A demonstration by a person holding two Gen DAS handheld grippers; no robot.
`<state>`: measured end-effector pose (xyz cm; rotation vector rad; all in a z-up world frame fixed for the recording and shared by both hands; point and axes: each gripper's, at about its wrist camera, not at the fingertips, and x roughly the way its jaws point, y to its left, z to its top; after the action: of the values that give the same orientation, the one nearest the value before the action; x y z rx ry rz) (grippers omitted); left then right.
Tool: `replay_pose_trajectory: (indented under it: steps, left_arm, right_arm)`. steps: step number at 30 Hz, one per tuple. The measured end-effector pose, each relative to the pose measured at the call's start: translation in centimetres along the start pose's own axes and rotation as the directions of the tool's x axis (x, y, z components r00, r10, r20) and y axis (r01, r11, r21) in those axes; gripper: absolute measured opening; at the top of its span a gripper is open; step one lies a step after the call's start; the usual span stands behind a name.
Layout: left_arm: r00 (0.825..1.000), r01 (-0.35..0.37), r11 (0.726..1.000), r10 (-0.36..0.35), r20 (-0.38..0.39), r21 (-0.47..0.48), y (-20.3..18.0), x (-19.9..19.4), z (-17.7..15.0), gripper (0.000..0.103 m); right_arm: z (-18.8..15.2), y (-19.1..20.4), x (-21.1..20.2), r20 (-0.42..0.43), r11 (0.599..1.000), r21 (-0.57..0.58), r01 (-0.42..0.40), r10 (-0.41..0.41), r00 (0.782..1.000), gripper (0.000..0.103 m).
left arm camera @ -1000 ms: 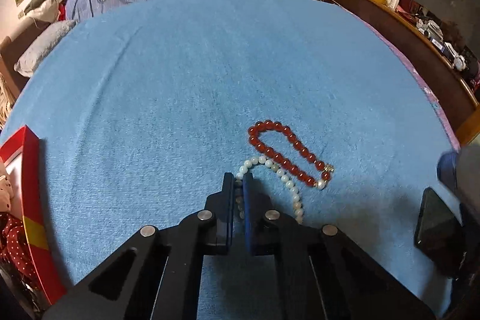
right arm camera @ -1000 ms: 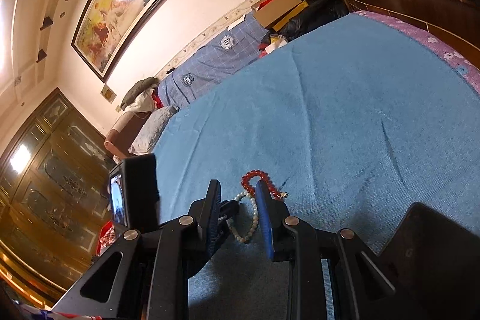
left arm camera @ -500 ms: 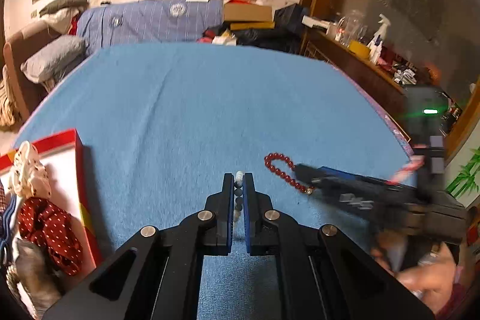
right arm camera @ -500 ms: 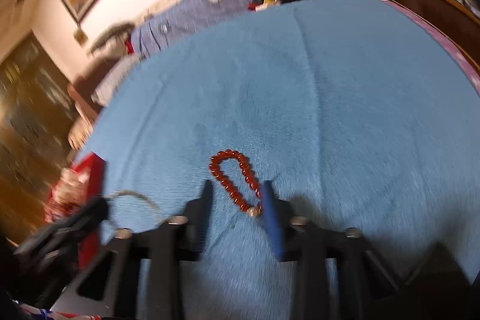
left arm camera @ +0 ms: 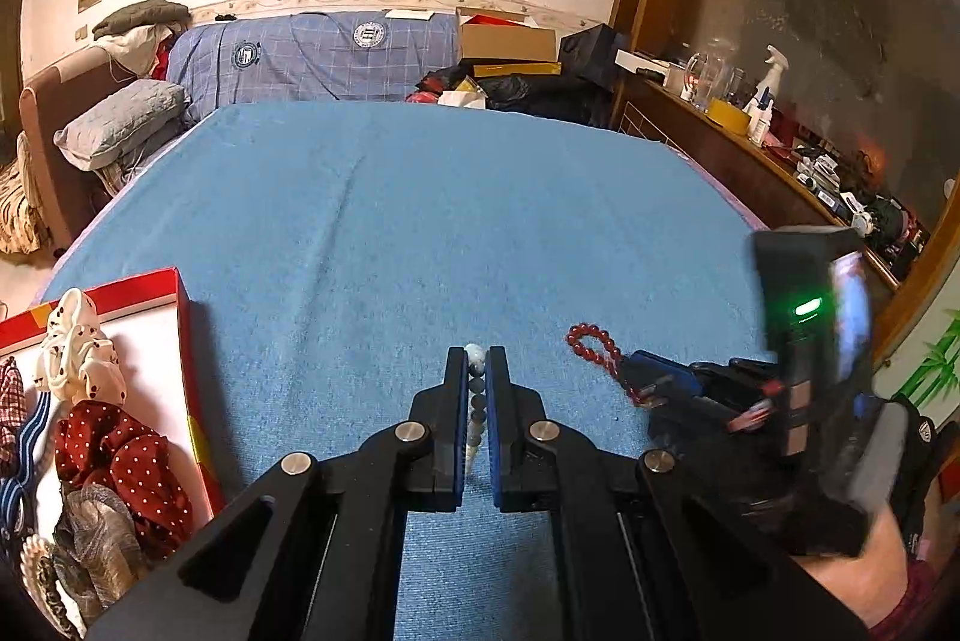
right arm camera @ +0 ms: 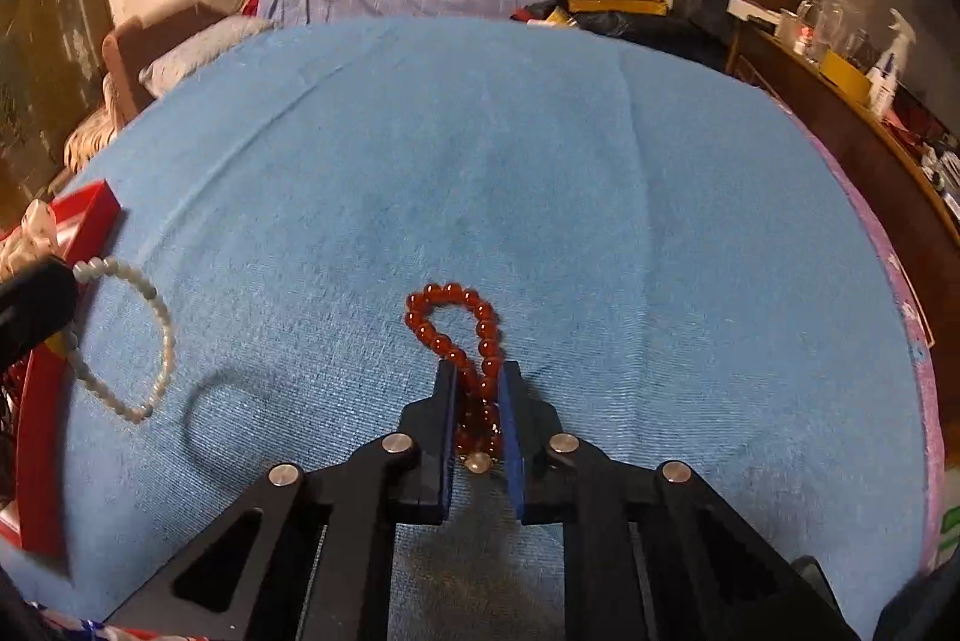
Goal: Organize jewelry
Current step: 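Grasp red bead bracelet with right tool while left tool grasps pale bead bracelet, then carry both bead bracelets over the white box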
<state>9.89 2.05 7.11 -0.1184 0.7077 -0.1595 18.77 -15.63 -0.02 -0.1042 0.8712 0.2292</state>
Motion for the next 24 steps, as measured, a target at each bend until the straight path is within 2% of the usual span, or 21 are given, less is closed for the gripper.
replay_pose_trajectory:
  steps: [6,8,11,12,13,14,15,16,20,21,22,23,24]
  left_arm:
    - [1.000,-0.005,1.000,0.005,0.002,-0.002,0.1,0.0,0.0,0.005]
    - [1.000,-0.006,1.000,0.006,-0.002,0.002,0.2,0.1,0.0,0.005]
    - [1.000,-0.008,1.000,0.008,-0.006,0.003,0.1,0.2,0.0,0.005]
    - [1.000,-0.006,1.000,0.006,-0.007,0.002,0.1,0.2,0.0,0.005]
    - [1.000,-0.003,1.000,0.003,-0.008,0.002,0.1,0.2,0.1,0.005]
    - [1.000,-0.003,1.000,0.003,-0.008,0.002,0.1,0.2,0.1,0.005]
    - [1.000,-0.004,1.000,0.004,-0.008,0.002,0.1,0.2,0.0,0.005]
    - [1.000,-0.001,1.000,0.001,-0.009,0.003,0.0,0.3,0.0,0.005]
    - [1.000,0.002,1.000,-0.002,-0.008,0.008,-0.1,0.2,0.2,0.005]
    - [1.000,0.000,1.000,0.000,-0.006,0.009,-0.1,0.2,0.2,0.005]
    - [1.000,-0.004,1.000,0.004,-0.003,0.012,-0.1,0.2,0.1,0.005]
    - [1.000,-0.007,1.000,0.007,-0.001,0.014,-0.1,0.1,0.1,0.005]
    - [1.000,-0.006,1.000,0.006,0.001,0.014,-0.1,0.1,0.1,0.005]
  right_arm:
    - [0.4,-2.2,-2.0,0.042,0.989,0.121,-0.084,0.080,0.996,0.000]
    - [0.8,-2.5,-1.7,0.045,0.986,0.142,-0.087,0.082,0.996,0.000]
    - [0.8,-2.9,-0.2,-0.001,0.981,0.153,-0.118,0.120,0.993,0.000]
    - [0.7,-2.7,0.5,-0.019,0.982,0.152,-0.111,0.116,0.993,0.003]
    - [0.7,-2.4,0.5,-0.009,0.985,0.135,-0.103,0.105,0.994,0.006]
    - [0.7,-2.0,0.5,-0.010,0.990,0.115,-0.077,0.079,0.997,0.016]
    - [0.9,-1.6,0.6,-0.018,0.995,0.094,-0.045,0.047,0.999,0.016]
    - [0.8,-1.4,1.0,-0.033,0.995,0.085,-0.047,0.050,0.998,0.017]
    - [0.9,0.2,1.0,-0.024,1.000,-0.012,0.027,-0.027,0.999,0.016]
    - [1.1,0.3,1.1,-0.029,0.999,-0.019,0.044,-0.045,0.999,0.006]
    - [1.2,0.5,1.2,-0.031,0.997,-0.038,0.069,-0.070,0.997,0.006]
    - [1.2,0.7,1.2,-0.020,0.990,-0.059,0.132,-0.133,0.991,0.006]
    - [1.1,0.5,1.2,-0.012,0.986,-0.046,0.162,-0.163,0.987,0.006]
